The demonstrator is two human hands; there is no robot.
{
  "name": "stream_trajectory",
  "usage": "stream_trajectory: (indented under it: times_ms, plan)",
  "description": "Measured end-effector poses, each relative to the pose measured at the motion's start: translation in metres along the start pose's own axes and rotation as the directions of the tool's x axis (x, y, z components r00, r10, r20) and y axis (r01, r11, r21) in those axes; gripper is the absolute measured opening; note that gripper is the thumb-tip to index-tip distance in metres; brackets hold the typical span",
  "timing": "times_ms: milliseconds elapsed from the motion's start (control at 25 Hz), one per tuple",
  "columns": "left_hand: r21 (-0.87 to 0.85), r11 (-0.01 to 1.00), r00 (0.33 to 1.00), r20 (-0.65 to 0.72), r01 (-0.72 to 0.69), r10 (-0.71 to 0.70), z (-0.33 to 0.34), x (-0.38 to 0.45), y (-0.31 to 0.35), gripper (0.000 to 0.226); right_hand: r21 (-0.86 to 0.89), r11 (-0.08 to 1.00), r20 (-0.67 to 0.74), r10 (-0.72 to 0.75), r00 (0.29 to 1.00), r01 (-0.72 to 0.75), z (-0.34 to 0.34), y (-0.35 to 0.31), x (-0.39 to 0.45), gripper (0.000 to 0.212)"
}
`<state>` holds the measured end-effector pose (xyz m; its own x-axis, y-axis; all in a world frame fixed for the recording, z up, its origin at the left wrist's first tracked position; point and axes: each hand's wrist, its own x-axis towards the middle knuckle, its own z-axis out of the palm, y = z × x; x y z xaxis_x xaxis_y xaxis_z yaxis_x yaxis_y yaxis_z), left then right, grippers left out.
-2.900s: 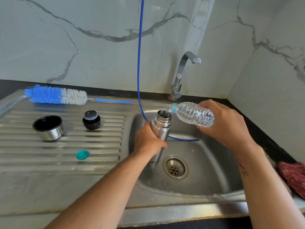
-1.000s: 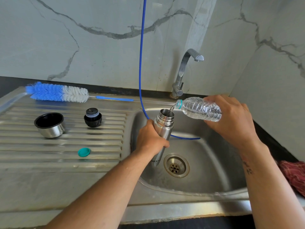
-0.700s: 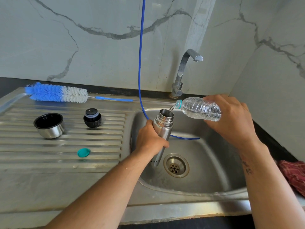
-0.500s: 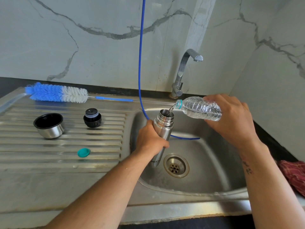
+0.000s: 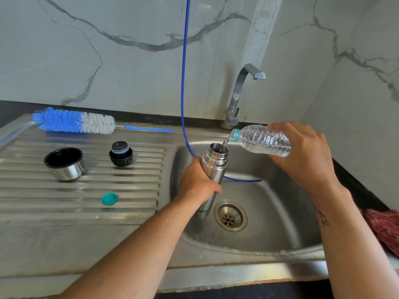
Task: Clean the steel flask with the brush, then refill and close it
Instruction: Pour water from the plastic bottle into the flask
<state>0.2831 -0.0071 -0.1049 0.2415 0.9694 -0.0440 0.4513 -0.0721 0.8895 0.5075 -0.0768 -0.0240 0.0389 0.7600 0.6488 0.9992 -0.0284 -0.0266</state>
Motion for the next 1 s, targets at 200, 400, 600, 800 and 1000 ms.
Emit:
stream_trajectory:
  times_ms: [200,400,600,800,1000]
  plan:
    - [0.005,1.0,1.0,-0.002,-0.002,0.002,0.0,0.0003,-0.0007,0.066,0.001,1.0,-0.009,0.0,1.0,0.0,0.0,0.0008,0.0001,0.049]
    - [0.012,1.0,1.0,-0.002,-0.009,0.009,0.0002,0.0005,-0.0006,0.067,-0.003,1.0,-0.02,-0.003,1.0,0.003,0.0,0.0012,0.0004,0.049]
    - [0.011,1.0,1.0,-0.003,-0.004,0.004,0.0009,0.0009,-0.0007,0.067,0.001,1.0,-0.03,-0.001,1.0,0.001,0.0009,0.0027,0.0006,0.048]
    - [0.016,1.0,1.0,-0.011,-0.005,0.005,0.0019,0.0015,-0.001,0.066,-0.01,1.0,-0.045,-0.004,0.999,0.004,0.0025,0.0054,0.0006,0.048]
    - [0.018,1.0,1.0,-0.014,-0.006,0.006,0.0029,0.0022,-0.002,0.068,-0.008,1.0,-0.059,-0.005,0.998,0.005,0.0033,0.0057,0.0006,0.046]
